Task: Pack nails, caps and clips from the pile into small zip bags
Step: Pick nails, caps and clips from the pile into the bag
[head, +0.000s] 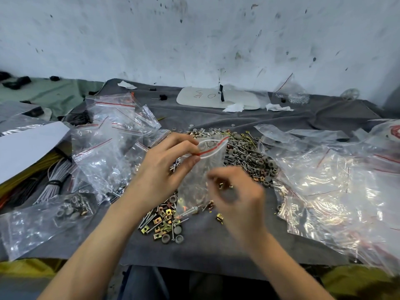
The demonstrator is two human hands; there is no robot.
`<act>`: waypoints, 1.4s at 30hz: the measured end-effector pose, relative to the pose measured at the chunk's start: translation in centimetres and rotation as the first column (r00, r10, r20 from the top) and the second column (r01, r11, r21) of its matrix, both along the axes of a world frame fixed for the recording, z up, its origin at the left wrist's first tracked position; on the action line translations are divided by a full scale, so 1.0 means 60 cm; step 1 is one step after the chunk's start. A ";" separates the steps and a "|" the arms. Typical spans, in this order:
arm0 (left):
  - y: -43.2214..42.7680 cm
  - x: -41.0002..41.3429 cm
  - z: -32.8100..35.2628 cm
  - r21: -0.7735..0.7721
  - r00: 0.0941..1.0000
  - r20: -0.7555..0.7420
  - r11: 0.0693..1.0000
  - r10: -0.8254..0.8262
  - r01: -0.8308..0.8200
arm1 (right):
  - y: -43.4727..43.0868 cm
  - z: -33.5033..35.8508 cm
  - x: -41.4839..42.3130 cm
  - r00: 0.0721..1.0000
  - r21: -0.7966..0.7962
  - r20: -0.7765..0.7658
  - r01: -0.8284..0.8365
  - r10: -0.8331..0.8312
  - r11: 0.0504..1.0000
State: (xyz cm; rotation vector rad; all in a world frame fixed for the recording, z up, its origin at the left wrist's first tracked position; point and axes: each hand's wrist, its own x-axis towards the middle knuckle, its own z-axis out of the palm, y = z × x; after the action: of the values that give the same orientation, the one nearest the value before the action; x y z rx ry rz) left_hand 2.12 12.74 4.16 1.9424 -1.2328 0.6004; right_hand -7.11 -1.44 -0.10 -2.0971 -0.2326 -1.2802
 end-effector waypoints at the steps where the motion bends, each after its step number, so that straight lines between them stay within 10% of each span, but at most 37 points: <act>1: -0.002 -0.001 0.000 0.011 1.000 0.004 1.000 -0.012 0.012 | -0.012 0.033 0.004 0.998 0.039 0.052 0.026 -0.028 0.999; 7: -0.010 -0.004 0.001 0.007 0.998 0.036 0.999 -0.050 0.049 | -0.047 0.120 0.035 0.933 -0.050 -0.361 -0.008 -0.011 0.999; 13: -0.005 0.002 0.001 -0.013 1.000 0.025 1.000 -0.013 0.013 | -0.022 0.062 0.014 0.994 0.125 0.039 0.098 -0.104 0.987; 16: -0.004 0.008 -0.002 -0.032 1.000 0.015 0.999 0.002 -0.001 | 0.020 -0.022 -0.005 0.929 -0.078 -0.359 -0.120 0.084 0.990; 20: -0.003 0.010 -0.004 -0.050 1.000 0.018 0.999 0.022 -0.021 | 0.055 -0.125 -0.010 0.659 -0.305 -0.750 -0.261 -0.062 0.916; 31: 0.006 0.015 -0.007 -0.035 1.000 0.023 0.999 0.001 -0.001 | 0.046 -0.128 -0.009 0.756 -0.193 -0.649 -0.268 0.082 0.944; 42: -0.003 0.002 -0.002 0.015 0.997 0.053 0.999 -0.053 0.053 | -0.075 0.139 0.026 0.947 0.007 -0.296 -0.129 0.125 0.992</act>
State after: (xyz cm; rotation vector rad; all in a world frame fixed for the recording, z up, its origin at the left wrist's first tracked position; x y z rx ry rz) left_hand 2.25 12.58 4.03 1.9101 -1.3204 0.6211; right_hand -5.53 -5.96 8.24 -2.2130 -0.2391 -0.8777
